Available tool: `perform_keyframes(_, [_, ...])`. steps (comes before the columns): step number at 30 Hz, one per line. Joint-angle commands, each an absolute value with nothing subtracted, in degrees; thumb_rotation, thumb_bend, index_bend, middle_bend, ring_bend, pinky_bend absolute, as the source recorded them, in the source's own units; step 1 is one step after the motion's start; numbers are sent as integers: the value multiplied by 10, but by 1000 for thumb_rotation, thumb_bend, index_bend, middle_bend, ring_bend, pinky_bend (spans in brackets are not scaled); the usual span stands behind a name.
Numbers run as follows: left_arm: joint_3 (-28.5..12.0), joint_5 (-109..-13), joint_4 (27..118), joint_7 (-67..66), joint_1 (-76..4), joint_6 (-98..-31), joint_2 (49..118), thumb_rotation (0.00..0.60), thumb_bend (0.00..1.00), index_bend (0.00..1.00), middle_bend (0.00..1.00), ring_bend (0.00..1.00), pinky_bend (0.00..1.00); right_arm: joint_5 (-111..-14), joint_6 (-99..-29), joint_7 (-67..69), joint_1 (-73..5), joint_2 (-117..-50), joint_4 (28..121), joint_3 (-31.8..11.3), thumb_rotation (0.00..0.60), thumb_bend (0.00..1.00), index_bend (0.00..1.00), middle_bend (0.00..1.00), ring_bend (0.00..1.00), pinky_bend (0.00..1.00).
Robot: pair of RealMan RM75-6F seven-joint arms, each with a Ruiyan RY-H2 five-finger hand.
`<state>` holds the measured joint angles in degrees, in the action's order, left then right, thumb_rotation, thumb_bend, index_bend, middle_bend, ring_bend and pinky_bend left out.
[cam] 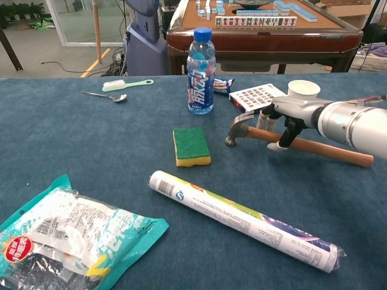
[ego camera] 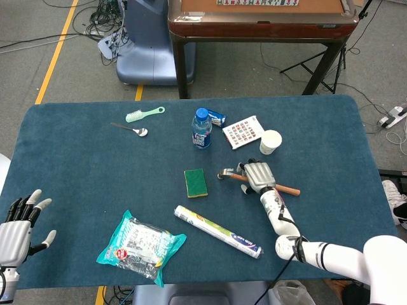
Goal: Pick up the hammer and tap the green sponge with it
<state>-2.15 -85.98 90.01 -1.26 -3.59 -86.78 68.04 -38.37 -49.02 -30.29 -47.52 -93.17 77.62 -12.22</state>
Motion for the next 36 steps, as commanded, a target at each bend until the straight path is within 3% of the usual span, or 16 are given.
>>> perform_keyframes(1, [-22, -859, 899, -12, -35, -869, 681, 600, 245, 198, 45, 38, 17, -382, -490, -301, -477, -932, 775, -120, 600, 396, 367, 415, 170, 249])
perform_keyframes(36, [-23, -857, 891, -11, -38, -863, 686, 600, 245, 198, 45, 30, 16, -382, -489, -260, -476, -933, 771, -106, 600, 719, 454, 537, 293, 249])
